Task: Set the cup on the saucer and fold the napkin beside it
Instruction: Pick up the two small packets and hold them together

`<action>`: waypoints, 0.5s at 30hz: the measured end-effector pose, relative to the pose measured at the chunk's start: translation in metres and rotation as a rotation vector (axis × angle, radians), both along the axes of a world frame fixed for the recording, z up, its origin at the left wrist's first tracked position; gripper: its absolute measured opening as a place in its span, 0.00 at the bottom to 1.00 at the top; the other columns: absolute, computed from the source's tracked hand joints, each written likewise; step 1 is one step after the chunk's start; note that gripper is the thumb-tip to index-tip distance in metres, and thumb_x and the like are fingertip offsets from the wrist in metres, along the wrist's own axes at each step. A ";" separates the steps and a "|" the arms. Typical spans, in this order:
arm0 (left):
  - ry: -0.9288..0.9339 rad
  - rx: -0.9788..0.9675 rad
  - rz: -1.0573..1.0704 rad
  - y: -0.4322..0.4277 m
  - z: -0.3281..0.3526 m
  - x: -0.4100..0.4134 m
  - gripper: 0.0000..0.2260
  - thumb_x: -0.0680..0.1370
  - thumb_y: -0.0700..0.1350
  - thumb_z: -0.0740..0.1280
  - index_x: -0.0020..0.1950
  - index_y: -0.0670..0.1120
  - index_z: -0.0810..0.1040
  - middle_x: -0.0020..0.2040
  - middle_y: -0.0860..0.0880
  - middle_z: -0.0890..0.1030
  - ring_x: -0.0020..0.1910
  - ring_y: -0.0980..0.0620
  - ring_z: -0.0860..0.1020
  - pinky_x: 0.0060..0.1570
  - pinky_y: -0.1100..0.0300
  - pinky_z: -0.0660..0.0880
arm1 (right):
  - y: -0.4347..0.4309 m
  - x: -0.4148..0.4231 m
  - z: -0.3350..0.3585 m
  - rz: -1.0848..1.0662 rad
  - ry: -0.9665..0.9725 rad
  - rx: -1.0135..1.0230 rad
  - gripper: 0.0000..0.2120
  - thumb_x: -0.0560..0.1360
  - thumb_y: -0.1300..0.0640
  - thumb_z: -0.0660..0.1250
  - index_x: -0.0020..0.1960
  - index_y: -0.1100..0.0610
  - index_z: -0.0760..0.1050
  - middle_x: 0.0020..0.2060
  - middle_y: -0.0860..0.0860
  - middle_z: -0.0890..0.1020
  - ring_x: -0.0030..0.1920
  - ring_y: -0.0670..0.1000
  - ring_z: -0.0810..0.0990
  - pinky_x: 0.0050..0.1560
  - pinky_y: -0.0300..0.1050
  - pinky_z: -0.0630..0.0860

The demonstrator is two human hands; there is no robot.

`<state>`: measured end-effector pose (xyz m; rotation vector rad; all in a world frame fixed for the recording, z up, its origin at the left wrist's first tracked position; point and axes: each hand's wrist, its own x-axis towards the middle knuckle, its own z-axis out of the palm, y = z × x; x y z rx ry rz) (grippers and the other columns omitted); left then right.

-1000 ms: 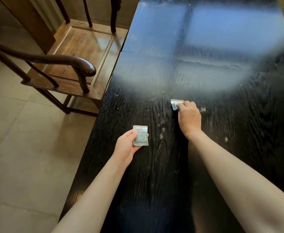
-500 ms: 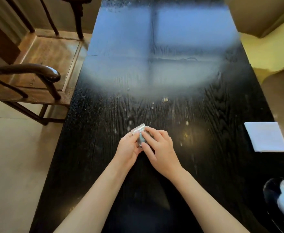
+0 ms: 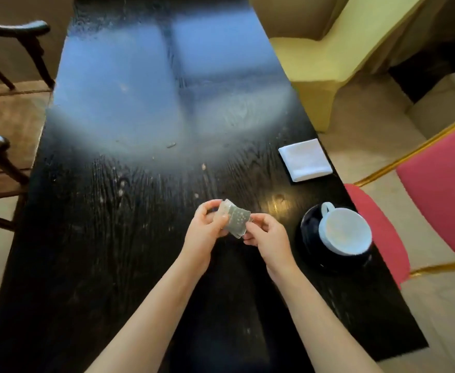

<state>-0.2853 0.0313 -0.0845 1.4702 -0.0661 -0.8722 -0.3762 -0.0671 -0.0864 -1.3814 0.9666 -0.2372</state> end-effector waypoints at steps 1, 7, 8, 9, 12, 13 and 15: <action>-0.032 0.035 -0.060 -0.003 0.004 -0.011 0.15 0.77 0.40 0.65 0.62 0.50 0.72 0.50 0.49 0.83 0.49 0.51 0.81 0.50 0.55 0.78 | -0.008 -0.015 0.002 0.027 0.011 -0.017 0.05 0.76 0.61 0.64 0.51 0.57 0.77 0.45 0.55 0.82 0.43 0.49 0.81 0.41 0.39 0.79; -0.048 0.132 -0.175 -0.034 0.013 -0.091 0.11 0.76 0.38 0.65 0.58 0.46 0.75 0.51 0.45 0.81 0.48 0.50 0.82 0.39 0.61 0.80 | -0.047 -0.104 0.006 0.147 0.063 -0.089 0.13 0.76 0.61 0.63 0.60 0.53 0.73 0.48 0.50 0.81 0.47 0.48 0.81 0.39 0.36 0.78; -0.026 0.150 -0.160 -0.041 0.009 -0.107 0.10 0.76 0.37 0.65 0.57 0.45 0.75 0.51 0.45 0.81 0.47 0.50 0.82 0.39 0.61 0.80 | -0.052 -0.119 0.006 0.149 0.060 -0.071 0.14 0.76 0.61 0.64 0.61 0.53 0.73 0.49 0.50 0.81 0.48 0.48 0.81 0.38 0.36 0.78; -0.005 0.168 -0.151 -0.047 0.004 -0.124 0.09 0.76 0.38 0.66 0.56 0.45 0.75 0.51 0.45 0.81 0.47 0.49 0.82 0.40 0.60 0.81 | -0.057 -0.134 0.004 0.139 0.061 -0.057 0.14 0.76 0.61 0.64 0.61 0.53 0.73 0.50 0.50 0.81 0.48 0.48 0.81 0.38 0.36 0.78; 0.020 0.212 -0.163 -0.068 -0.013 -0.169 0.09 0.75 0.38 0.66 0.55 0.46 0.74 0.51 0.45 0.81 0.48 0.50 0.82 0.43 0.57 0.81 | -0.072 -0.177 -0.007 0.087 0.134 -0.079 0.15 0.76 0.64 0.63 0.61 0.54 0.74 0.50 0.51 0.81 0.48 0.48 0.81 0.38 0.36 0.78; 0.019 0.228 -0.177 -0.075 -0.018 -0.183 0.09 0.75 0.39 0.66 0.55 0.47 0.74 0.51 0.45 0.81 0.48 0.50 0.82 0.44 0.58 0.81 | -0.077 -0.190 -0.012 0.077 0.170 -0.099 0.15 0.76 0.64 0.63 0.61 0.54 0.75 0.49 0.51 0.81 0.48 0.48 0.81 0.39 0.38 0.79; -0.008 0.281 -0.213 -0.084 -0.027 -0.207 0.10 0.75 0.39 0.66 0.54 0.48 0.74 0.51 0.47 0.80 0.48 0.51 0.81 0.45 0.57 0.80 | -0.086 -0.212 -0.021 0.065 0.238 -0.143 0.15 0.76 0.64 0.63 0.61 0.54 0.75 0.47 0.51 0.80 0.47 0.48 0.80 0.44 0.42 0.81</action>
